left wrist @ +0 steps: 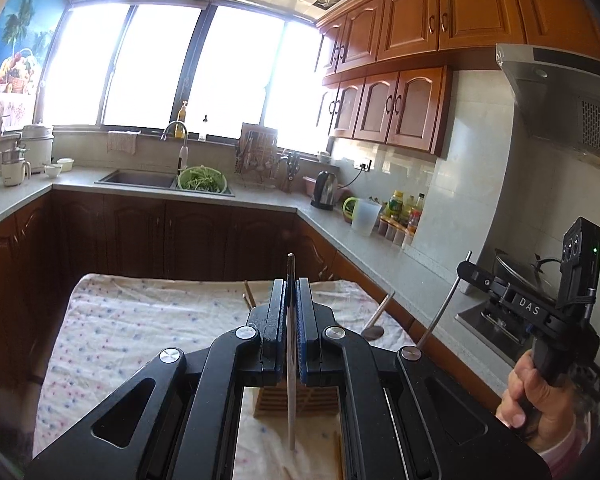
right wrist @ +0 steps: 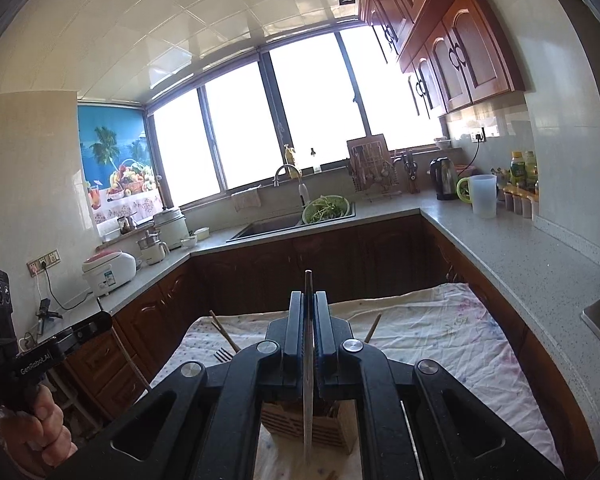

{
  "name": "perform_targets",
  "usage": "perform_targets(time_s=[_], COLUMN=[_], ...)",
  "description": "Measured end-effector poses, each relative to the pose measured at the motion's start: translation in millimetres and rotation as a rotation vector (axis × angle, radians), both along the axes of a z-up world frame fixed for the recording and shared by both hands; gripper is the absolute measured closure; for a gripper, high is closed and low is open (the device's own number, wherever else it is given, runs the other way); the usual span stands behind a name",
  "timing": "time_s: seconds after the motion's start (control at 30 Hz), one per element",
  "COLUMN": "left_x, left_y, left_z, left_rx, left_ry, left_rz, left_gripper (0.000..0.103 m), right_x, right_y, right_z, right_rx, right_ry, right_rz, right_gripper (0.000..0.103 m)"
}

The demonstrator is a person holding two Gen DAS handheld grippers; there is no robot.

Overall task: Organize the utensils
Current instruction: 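Lift both metal chopsticks upright and carry them over the holder, then lower the metal chopsticks into the holder and open both tools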

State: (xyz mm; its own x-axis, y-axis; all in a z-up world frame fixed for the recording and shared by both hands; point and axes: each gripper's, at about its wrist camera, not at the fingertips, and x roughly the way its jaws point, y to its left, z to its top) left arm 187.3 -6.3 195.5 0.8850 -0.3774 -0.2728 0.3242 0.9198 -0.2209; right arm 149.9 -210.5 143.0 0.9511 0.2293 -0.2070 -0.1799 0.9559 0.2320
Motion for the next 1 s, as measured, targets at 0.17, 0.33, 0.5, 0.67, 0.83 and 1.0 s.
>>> perform_targets(time_s=[0.17, 0.33, 0.5, 0.67, 0.83, 1.0], left_x=[37.0, 68.5, 82.8, 88.5, 90.5, 88.8], left_y=[-6.2, -15.7, -27.5, -36.7, -37.5, -41.2], left_z=[16.7, 11.7, -13.9, -44.1, -65.3, -84.4], left_rx=[-0.018, -0.028, -0.037, -0.021, -0.022, 0.017], left_ry=[-0.044, -0.064, -0.070, -0.027, 0.011, 0.041], left_rz=[0.023, 0.047, 0.074, 0.083, 0.076, 0.069], left_gripper=[0.100, 0.099, 0.099, 0.100, 0.099, 0.099], right_x=[26.9, 51.3, 66.3, 71.2, 71.4, 78.0], right_y=[-1.1, -1.7, 1.2, 2.0, 3.5, 2.2], right_z=[14.1, 14.2, -5.1, -34.9, -60.2, -78.2], right_rx=[0.005, 0.005, 0.002, 0.016, 0.034, 0.046], right_ry=[-0.028, -0.035, -0.021, 0.009, 0.026, 0.077], right_rz=[-0.017, -0.029, -0.031, -0.029, -0.039, -0.037], right_gripper=[0.099, 0.099, 0.099, 0.099, 0.099, 0.099])
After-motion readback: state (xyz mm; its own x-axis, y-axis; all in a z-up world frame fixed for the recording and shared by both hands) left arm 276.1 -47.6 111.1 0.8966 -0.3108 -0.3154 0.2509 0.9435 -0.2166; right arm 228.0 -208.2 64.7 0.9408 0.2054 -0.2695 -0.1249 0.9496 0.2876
